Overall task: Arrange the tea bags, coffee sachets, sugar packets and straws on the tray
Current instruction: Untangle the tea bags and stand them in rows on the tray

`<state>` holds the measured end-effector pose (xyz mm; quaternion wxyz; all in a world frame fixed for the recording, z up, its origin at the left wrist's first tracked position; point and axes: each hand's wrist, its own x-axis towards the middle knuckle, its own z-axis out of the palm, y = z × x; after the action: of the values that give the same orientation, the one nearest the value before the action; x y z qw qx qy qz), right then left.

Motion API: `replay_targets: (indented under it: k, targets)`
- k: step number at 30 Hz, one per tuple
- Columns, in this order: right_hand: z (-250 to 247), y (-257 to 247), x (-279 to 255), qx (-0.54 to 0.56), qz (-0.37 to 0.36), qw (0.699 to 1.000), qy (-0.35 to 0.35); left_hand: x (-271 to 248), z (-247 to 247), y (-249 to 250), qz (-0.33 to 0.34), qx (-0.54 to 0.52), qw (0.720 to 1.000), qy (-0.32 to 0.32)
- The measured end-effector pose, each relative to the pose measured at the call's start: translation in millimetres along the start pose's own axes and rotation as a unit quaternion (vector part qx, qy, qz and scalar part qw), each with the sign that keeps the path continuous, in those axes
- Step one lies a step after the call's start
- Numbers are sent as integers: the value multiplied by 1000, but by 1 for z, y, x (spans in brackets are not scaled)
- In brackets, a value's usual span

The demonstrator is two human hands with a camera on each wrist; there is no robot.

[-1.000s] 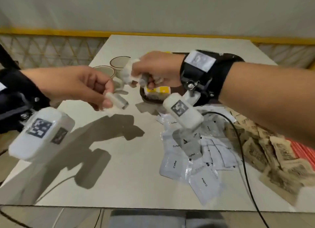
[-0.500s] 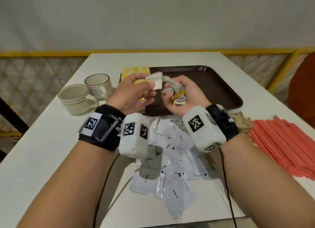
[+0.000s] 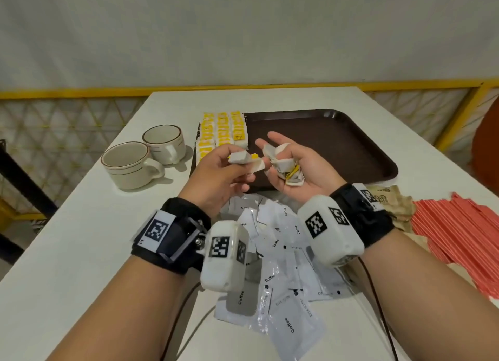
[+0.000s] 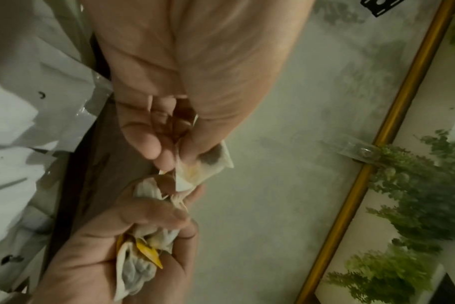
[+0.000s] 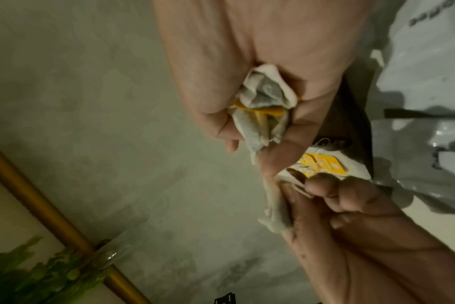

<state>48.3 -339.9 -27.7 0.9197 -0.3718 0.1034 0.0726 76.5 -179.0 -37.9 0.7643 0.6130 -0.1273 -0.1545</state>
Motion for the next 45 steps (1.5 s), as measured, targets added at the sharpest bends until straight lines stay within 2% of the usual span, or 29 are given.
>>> replay_targets:
  k: [6, 12, 19, 22, 29, 36, 40, 43, 45]
  targets:
    - [0, -6, -6, -20, 32, 999, -7, 1, -2, 2, 53, 8, 999, 7]
    - [-3, 2, -9, -90, 16, 995, 28, 1, -4, 5, 28, -54, 998, 31]
    - [0, 4, -13, -96, 31, 995, 25, 2, -5, -2, 76, 46, 994, 67]
    - [-1, 7, -13, -130, 39, 991, 19, 0, -4, 0, 117, 85, 988, 54]
    - [-1, 11, -15, -176, -5, 984, 11, -2, 1, 0, 160, 153, 973, 67]
    - [0, 10, -16, -156, -35, 986, 40, -2, 4, -1, 138, 135, 981, 21]
    - [1, 10, -17, -132, -31, 990, 27, -1, 3, -2, 117, 171, 978, 35]
    - [1, 7, -17, -83, -8, 997, 8, -2, 4, 2, 83, 149, 984, 57]
    - [0, 5, -17, -57, 11, 998, -6, -3, 3, 4, 95, 164, 981, 52]
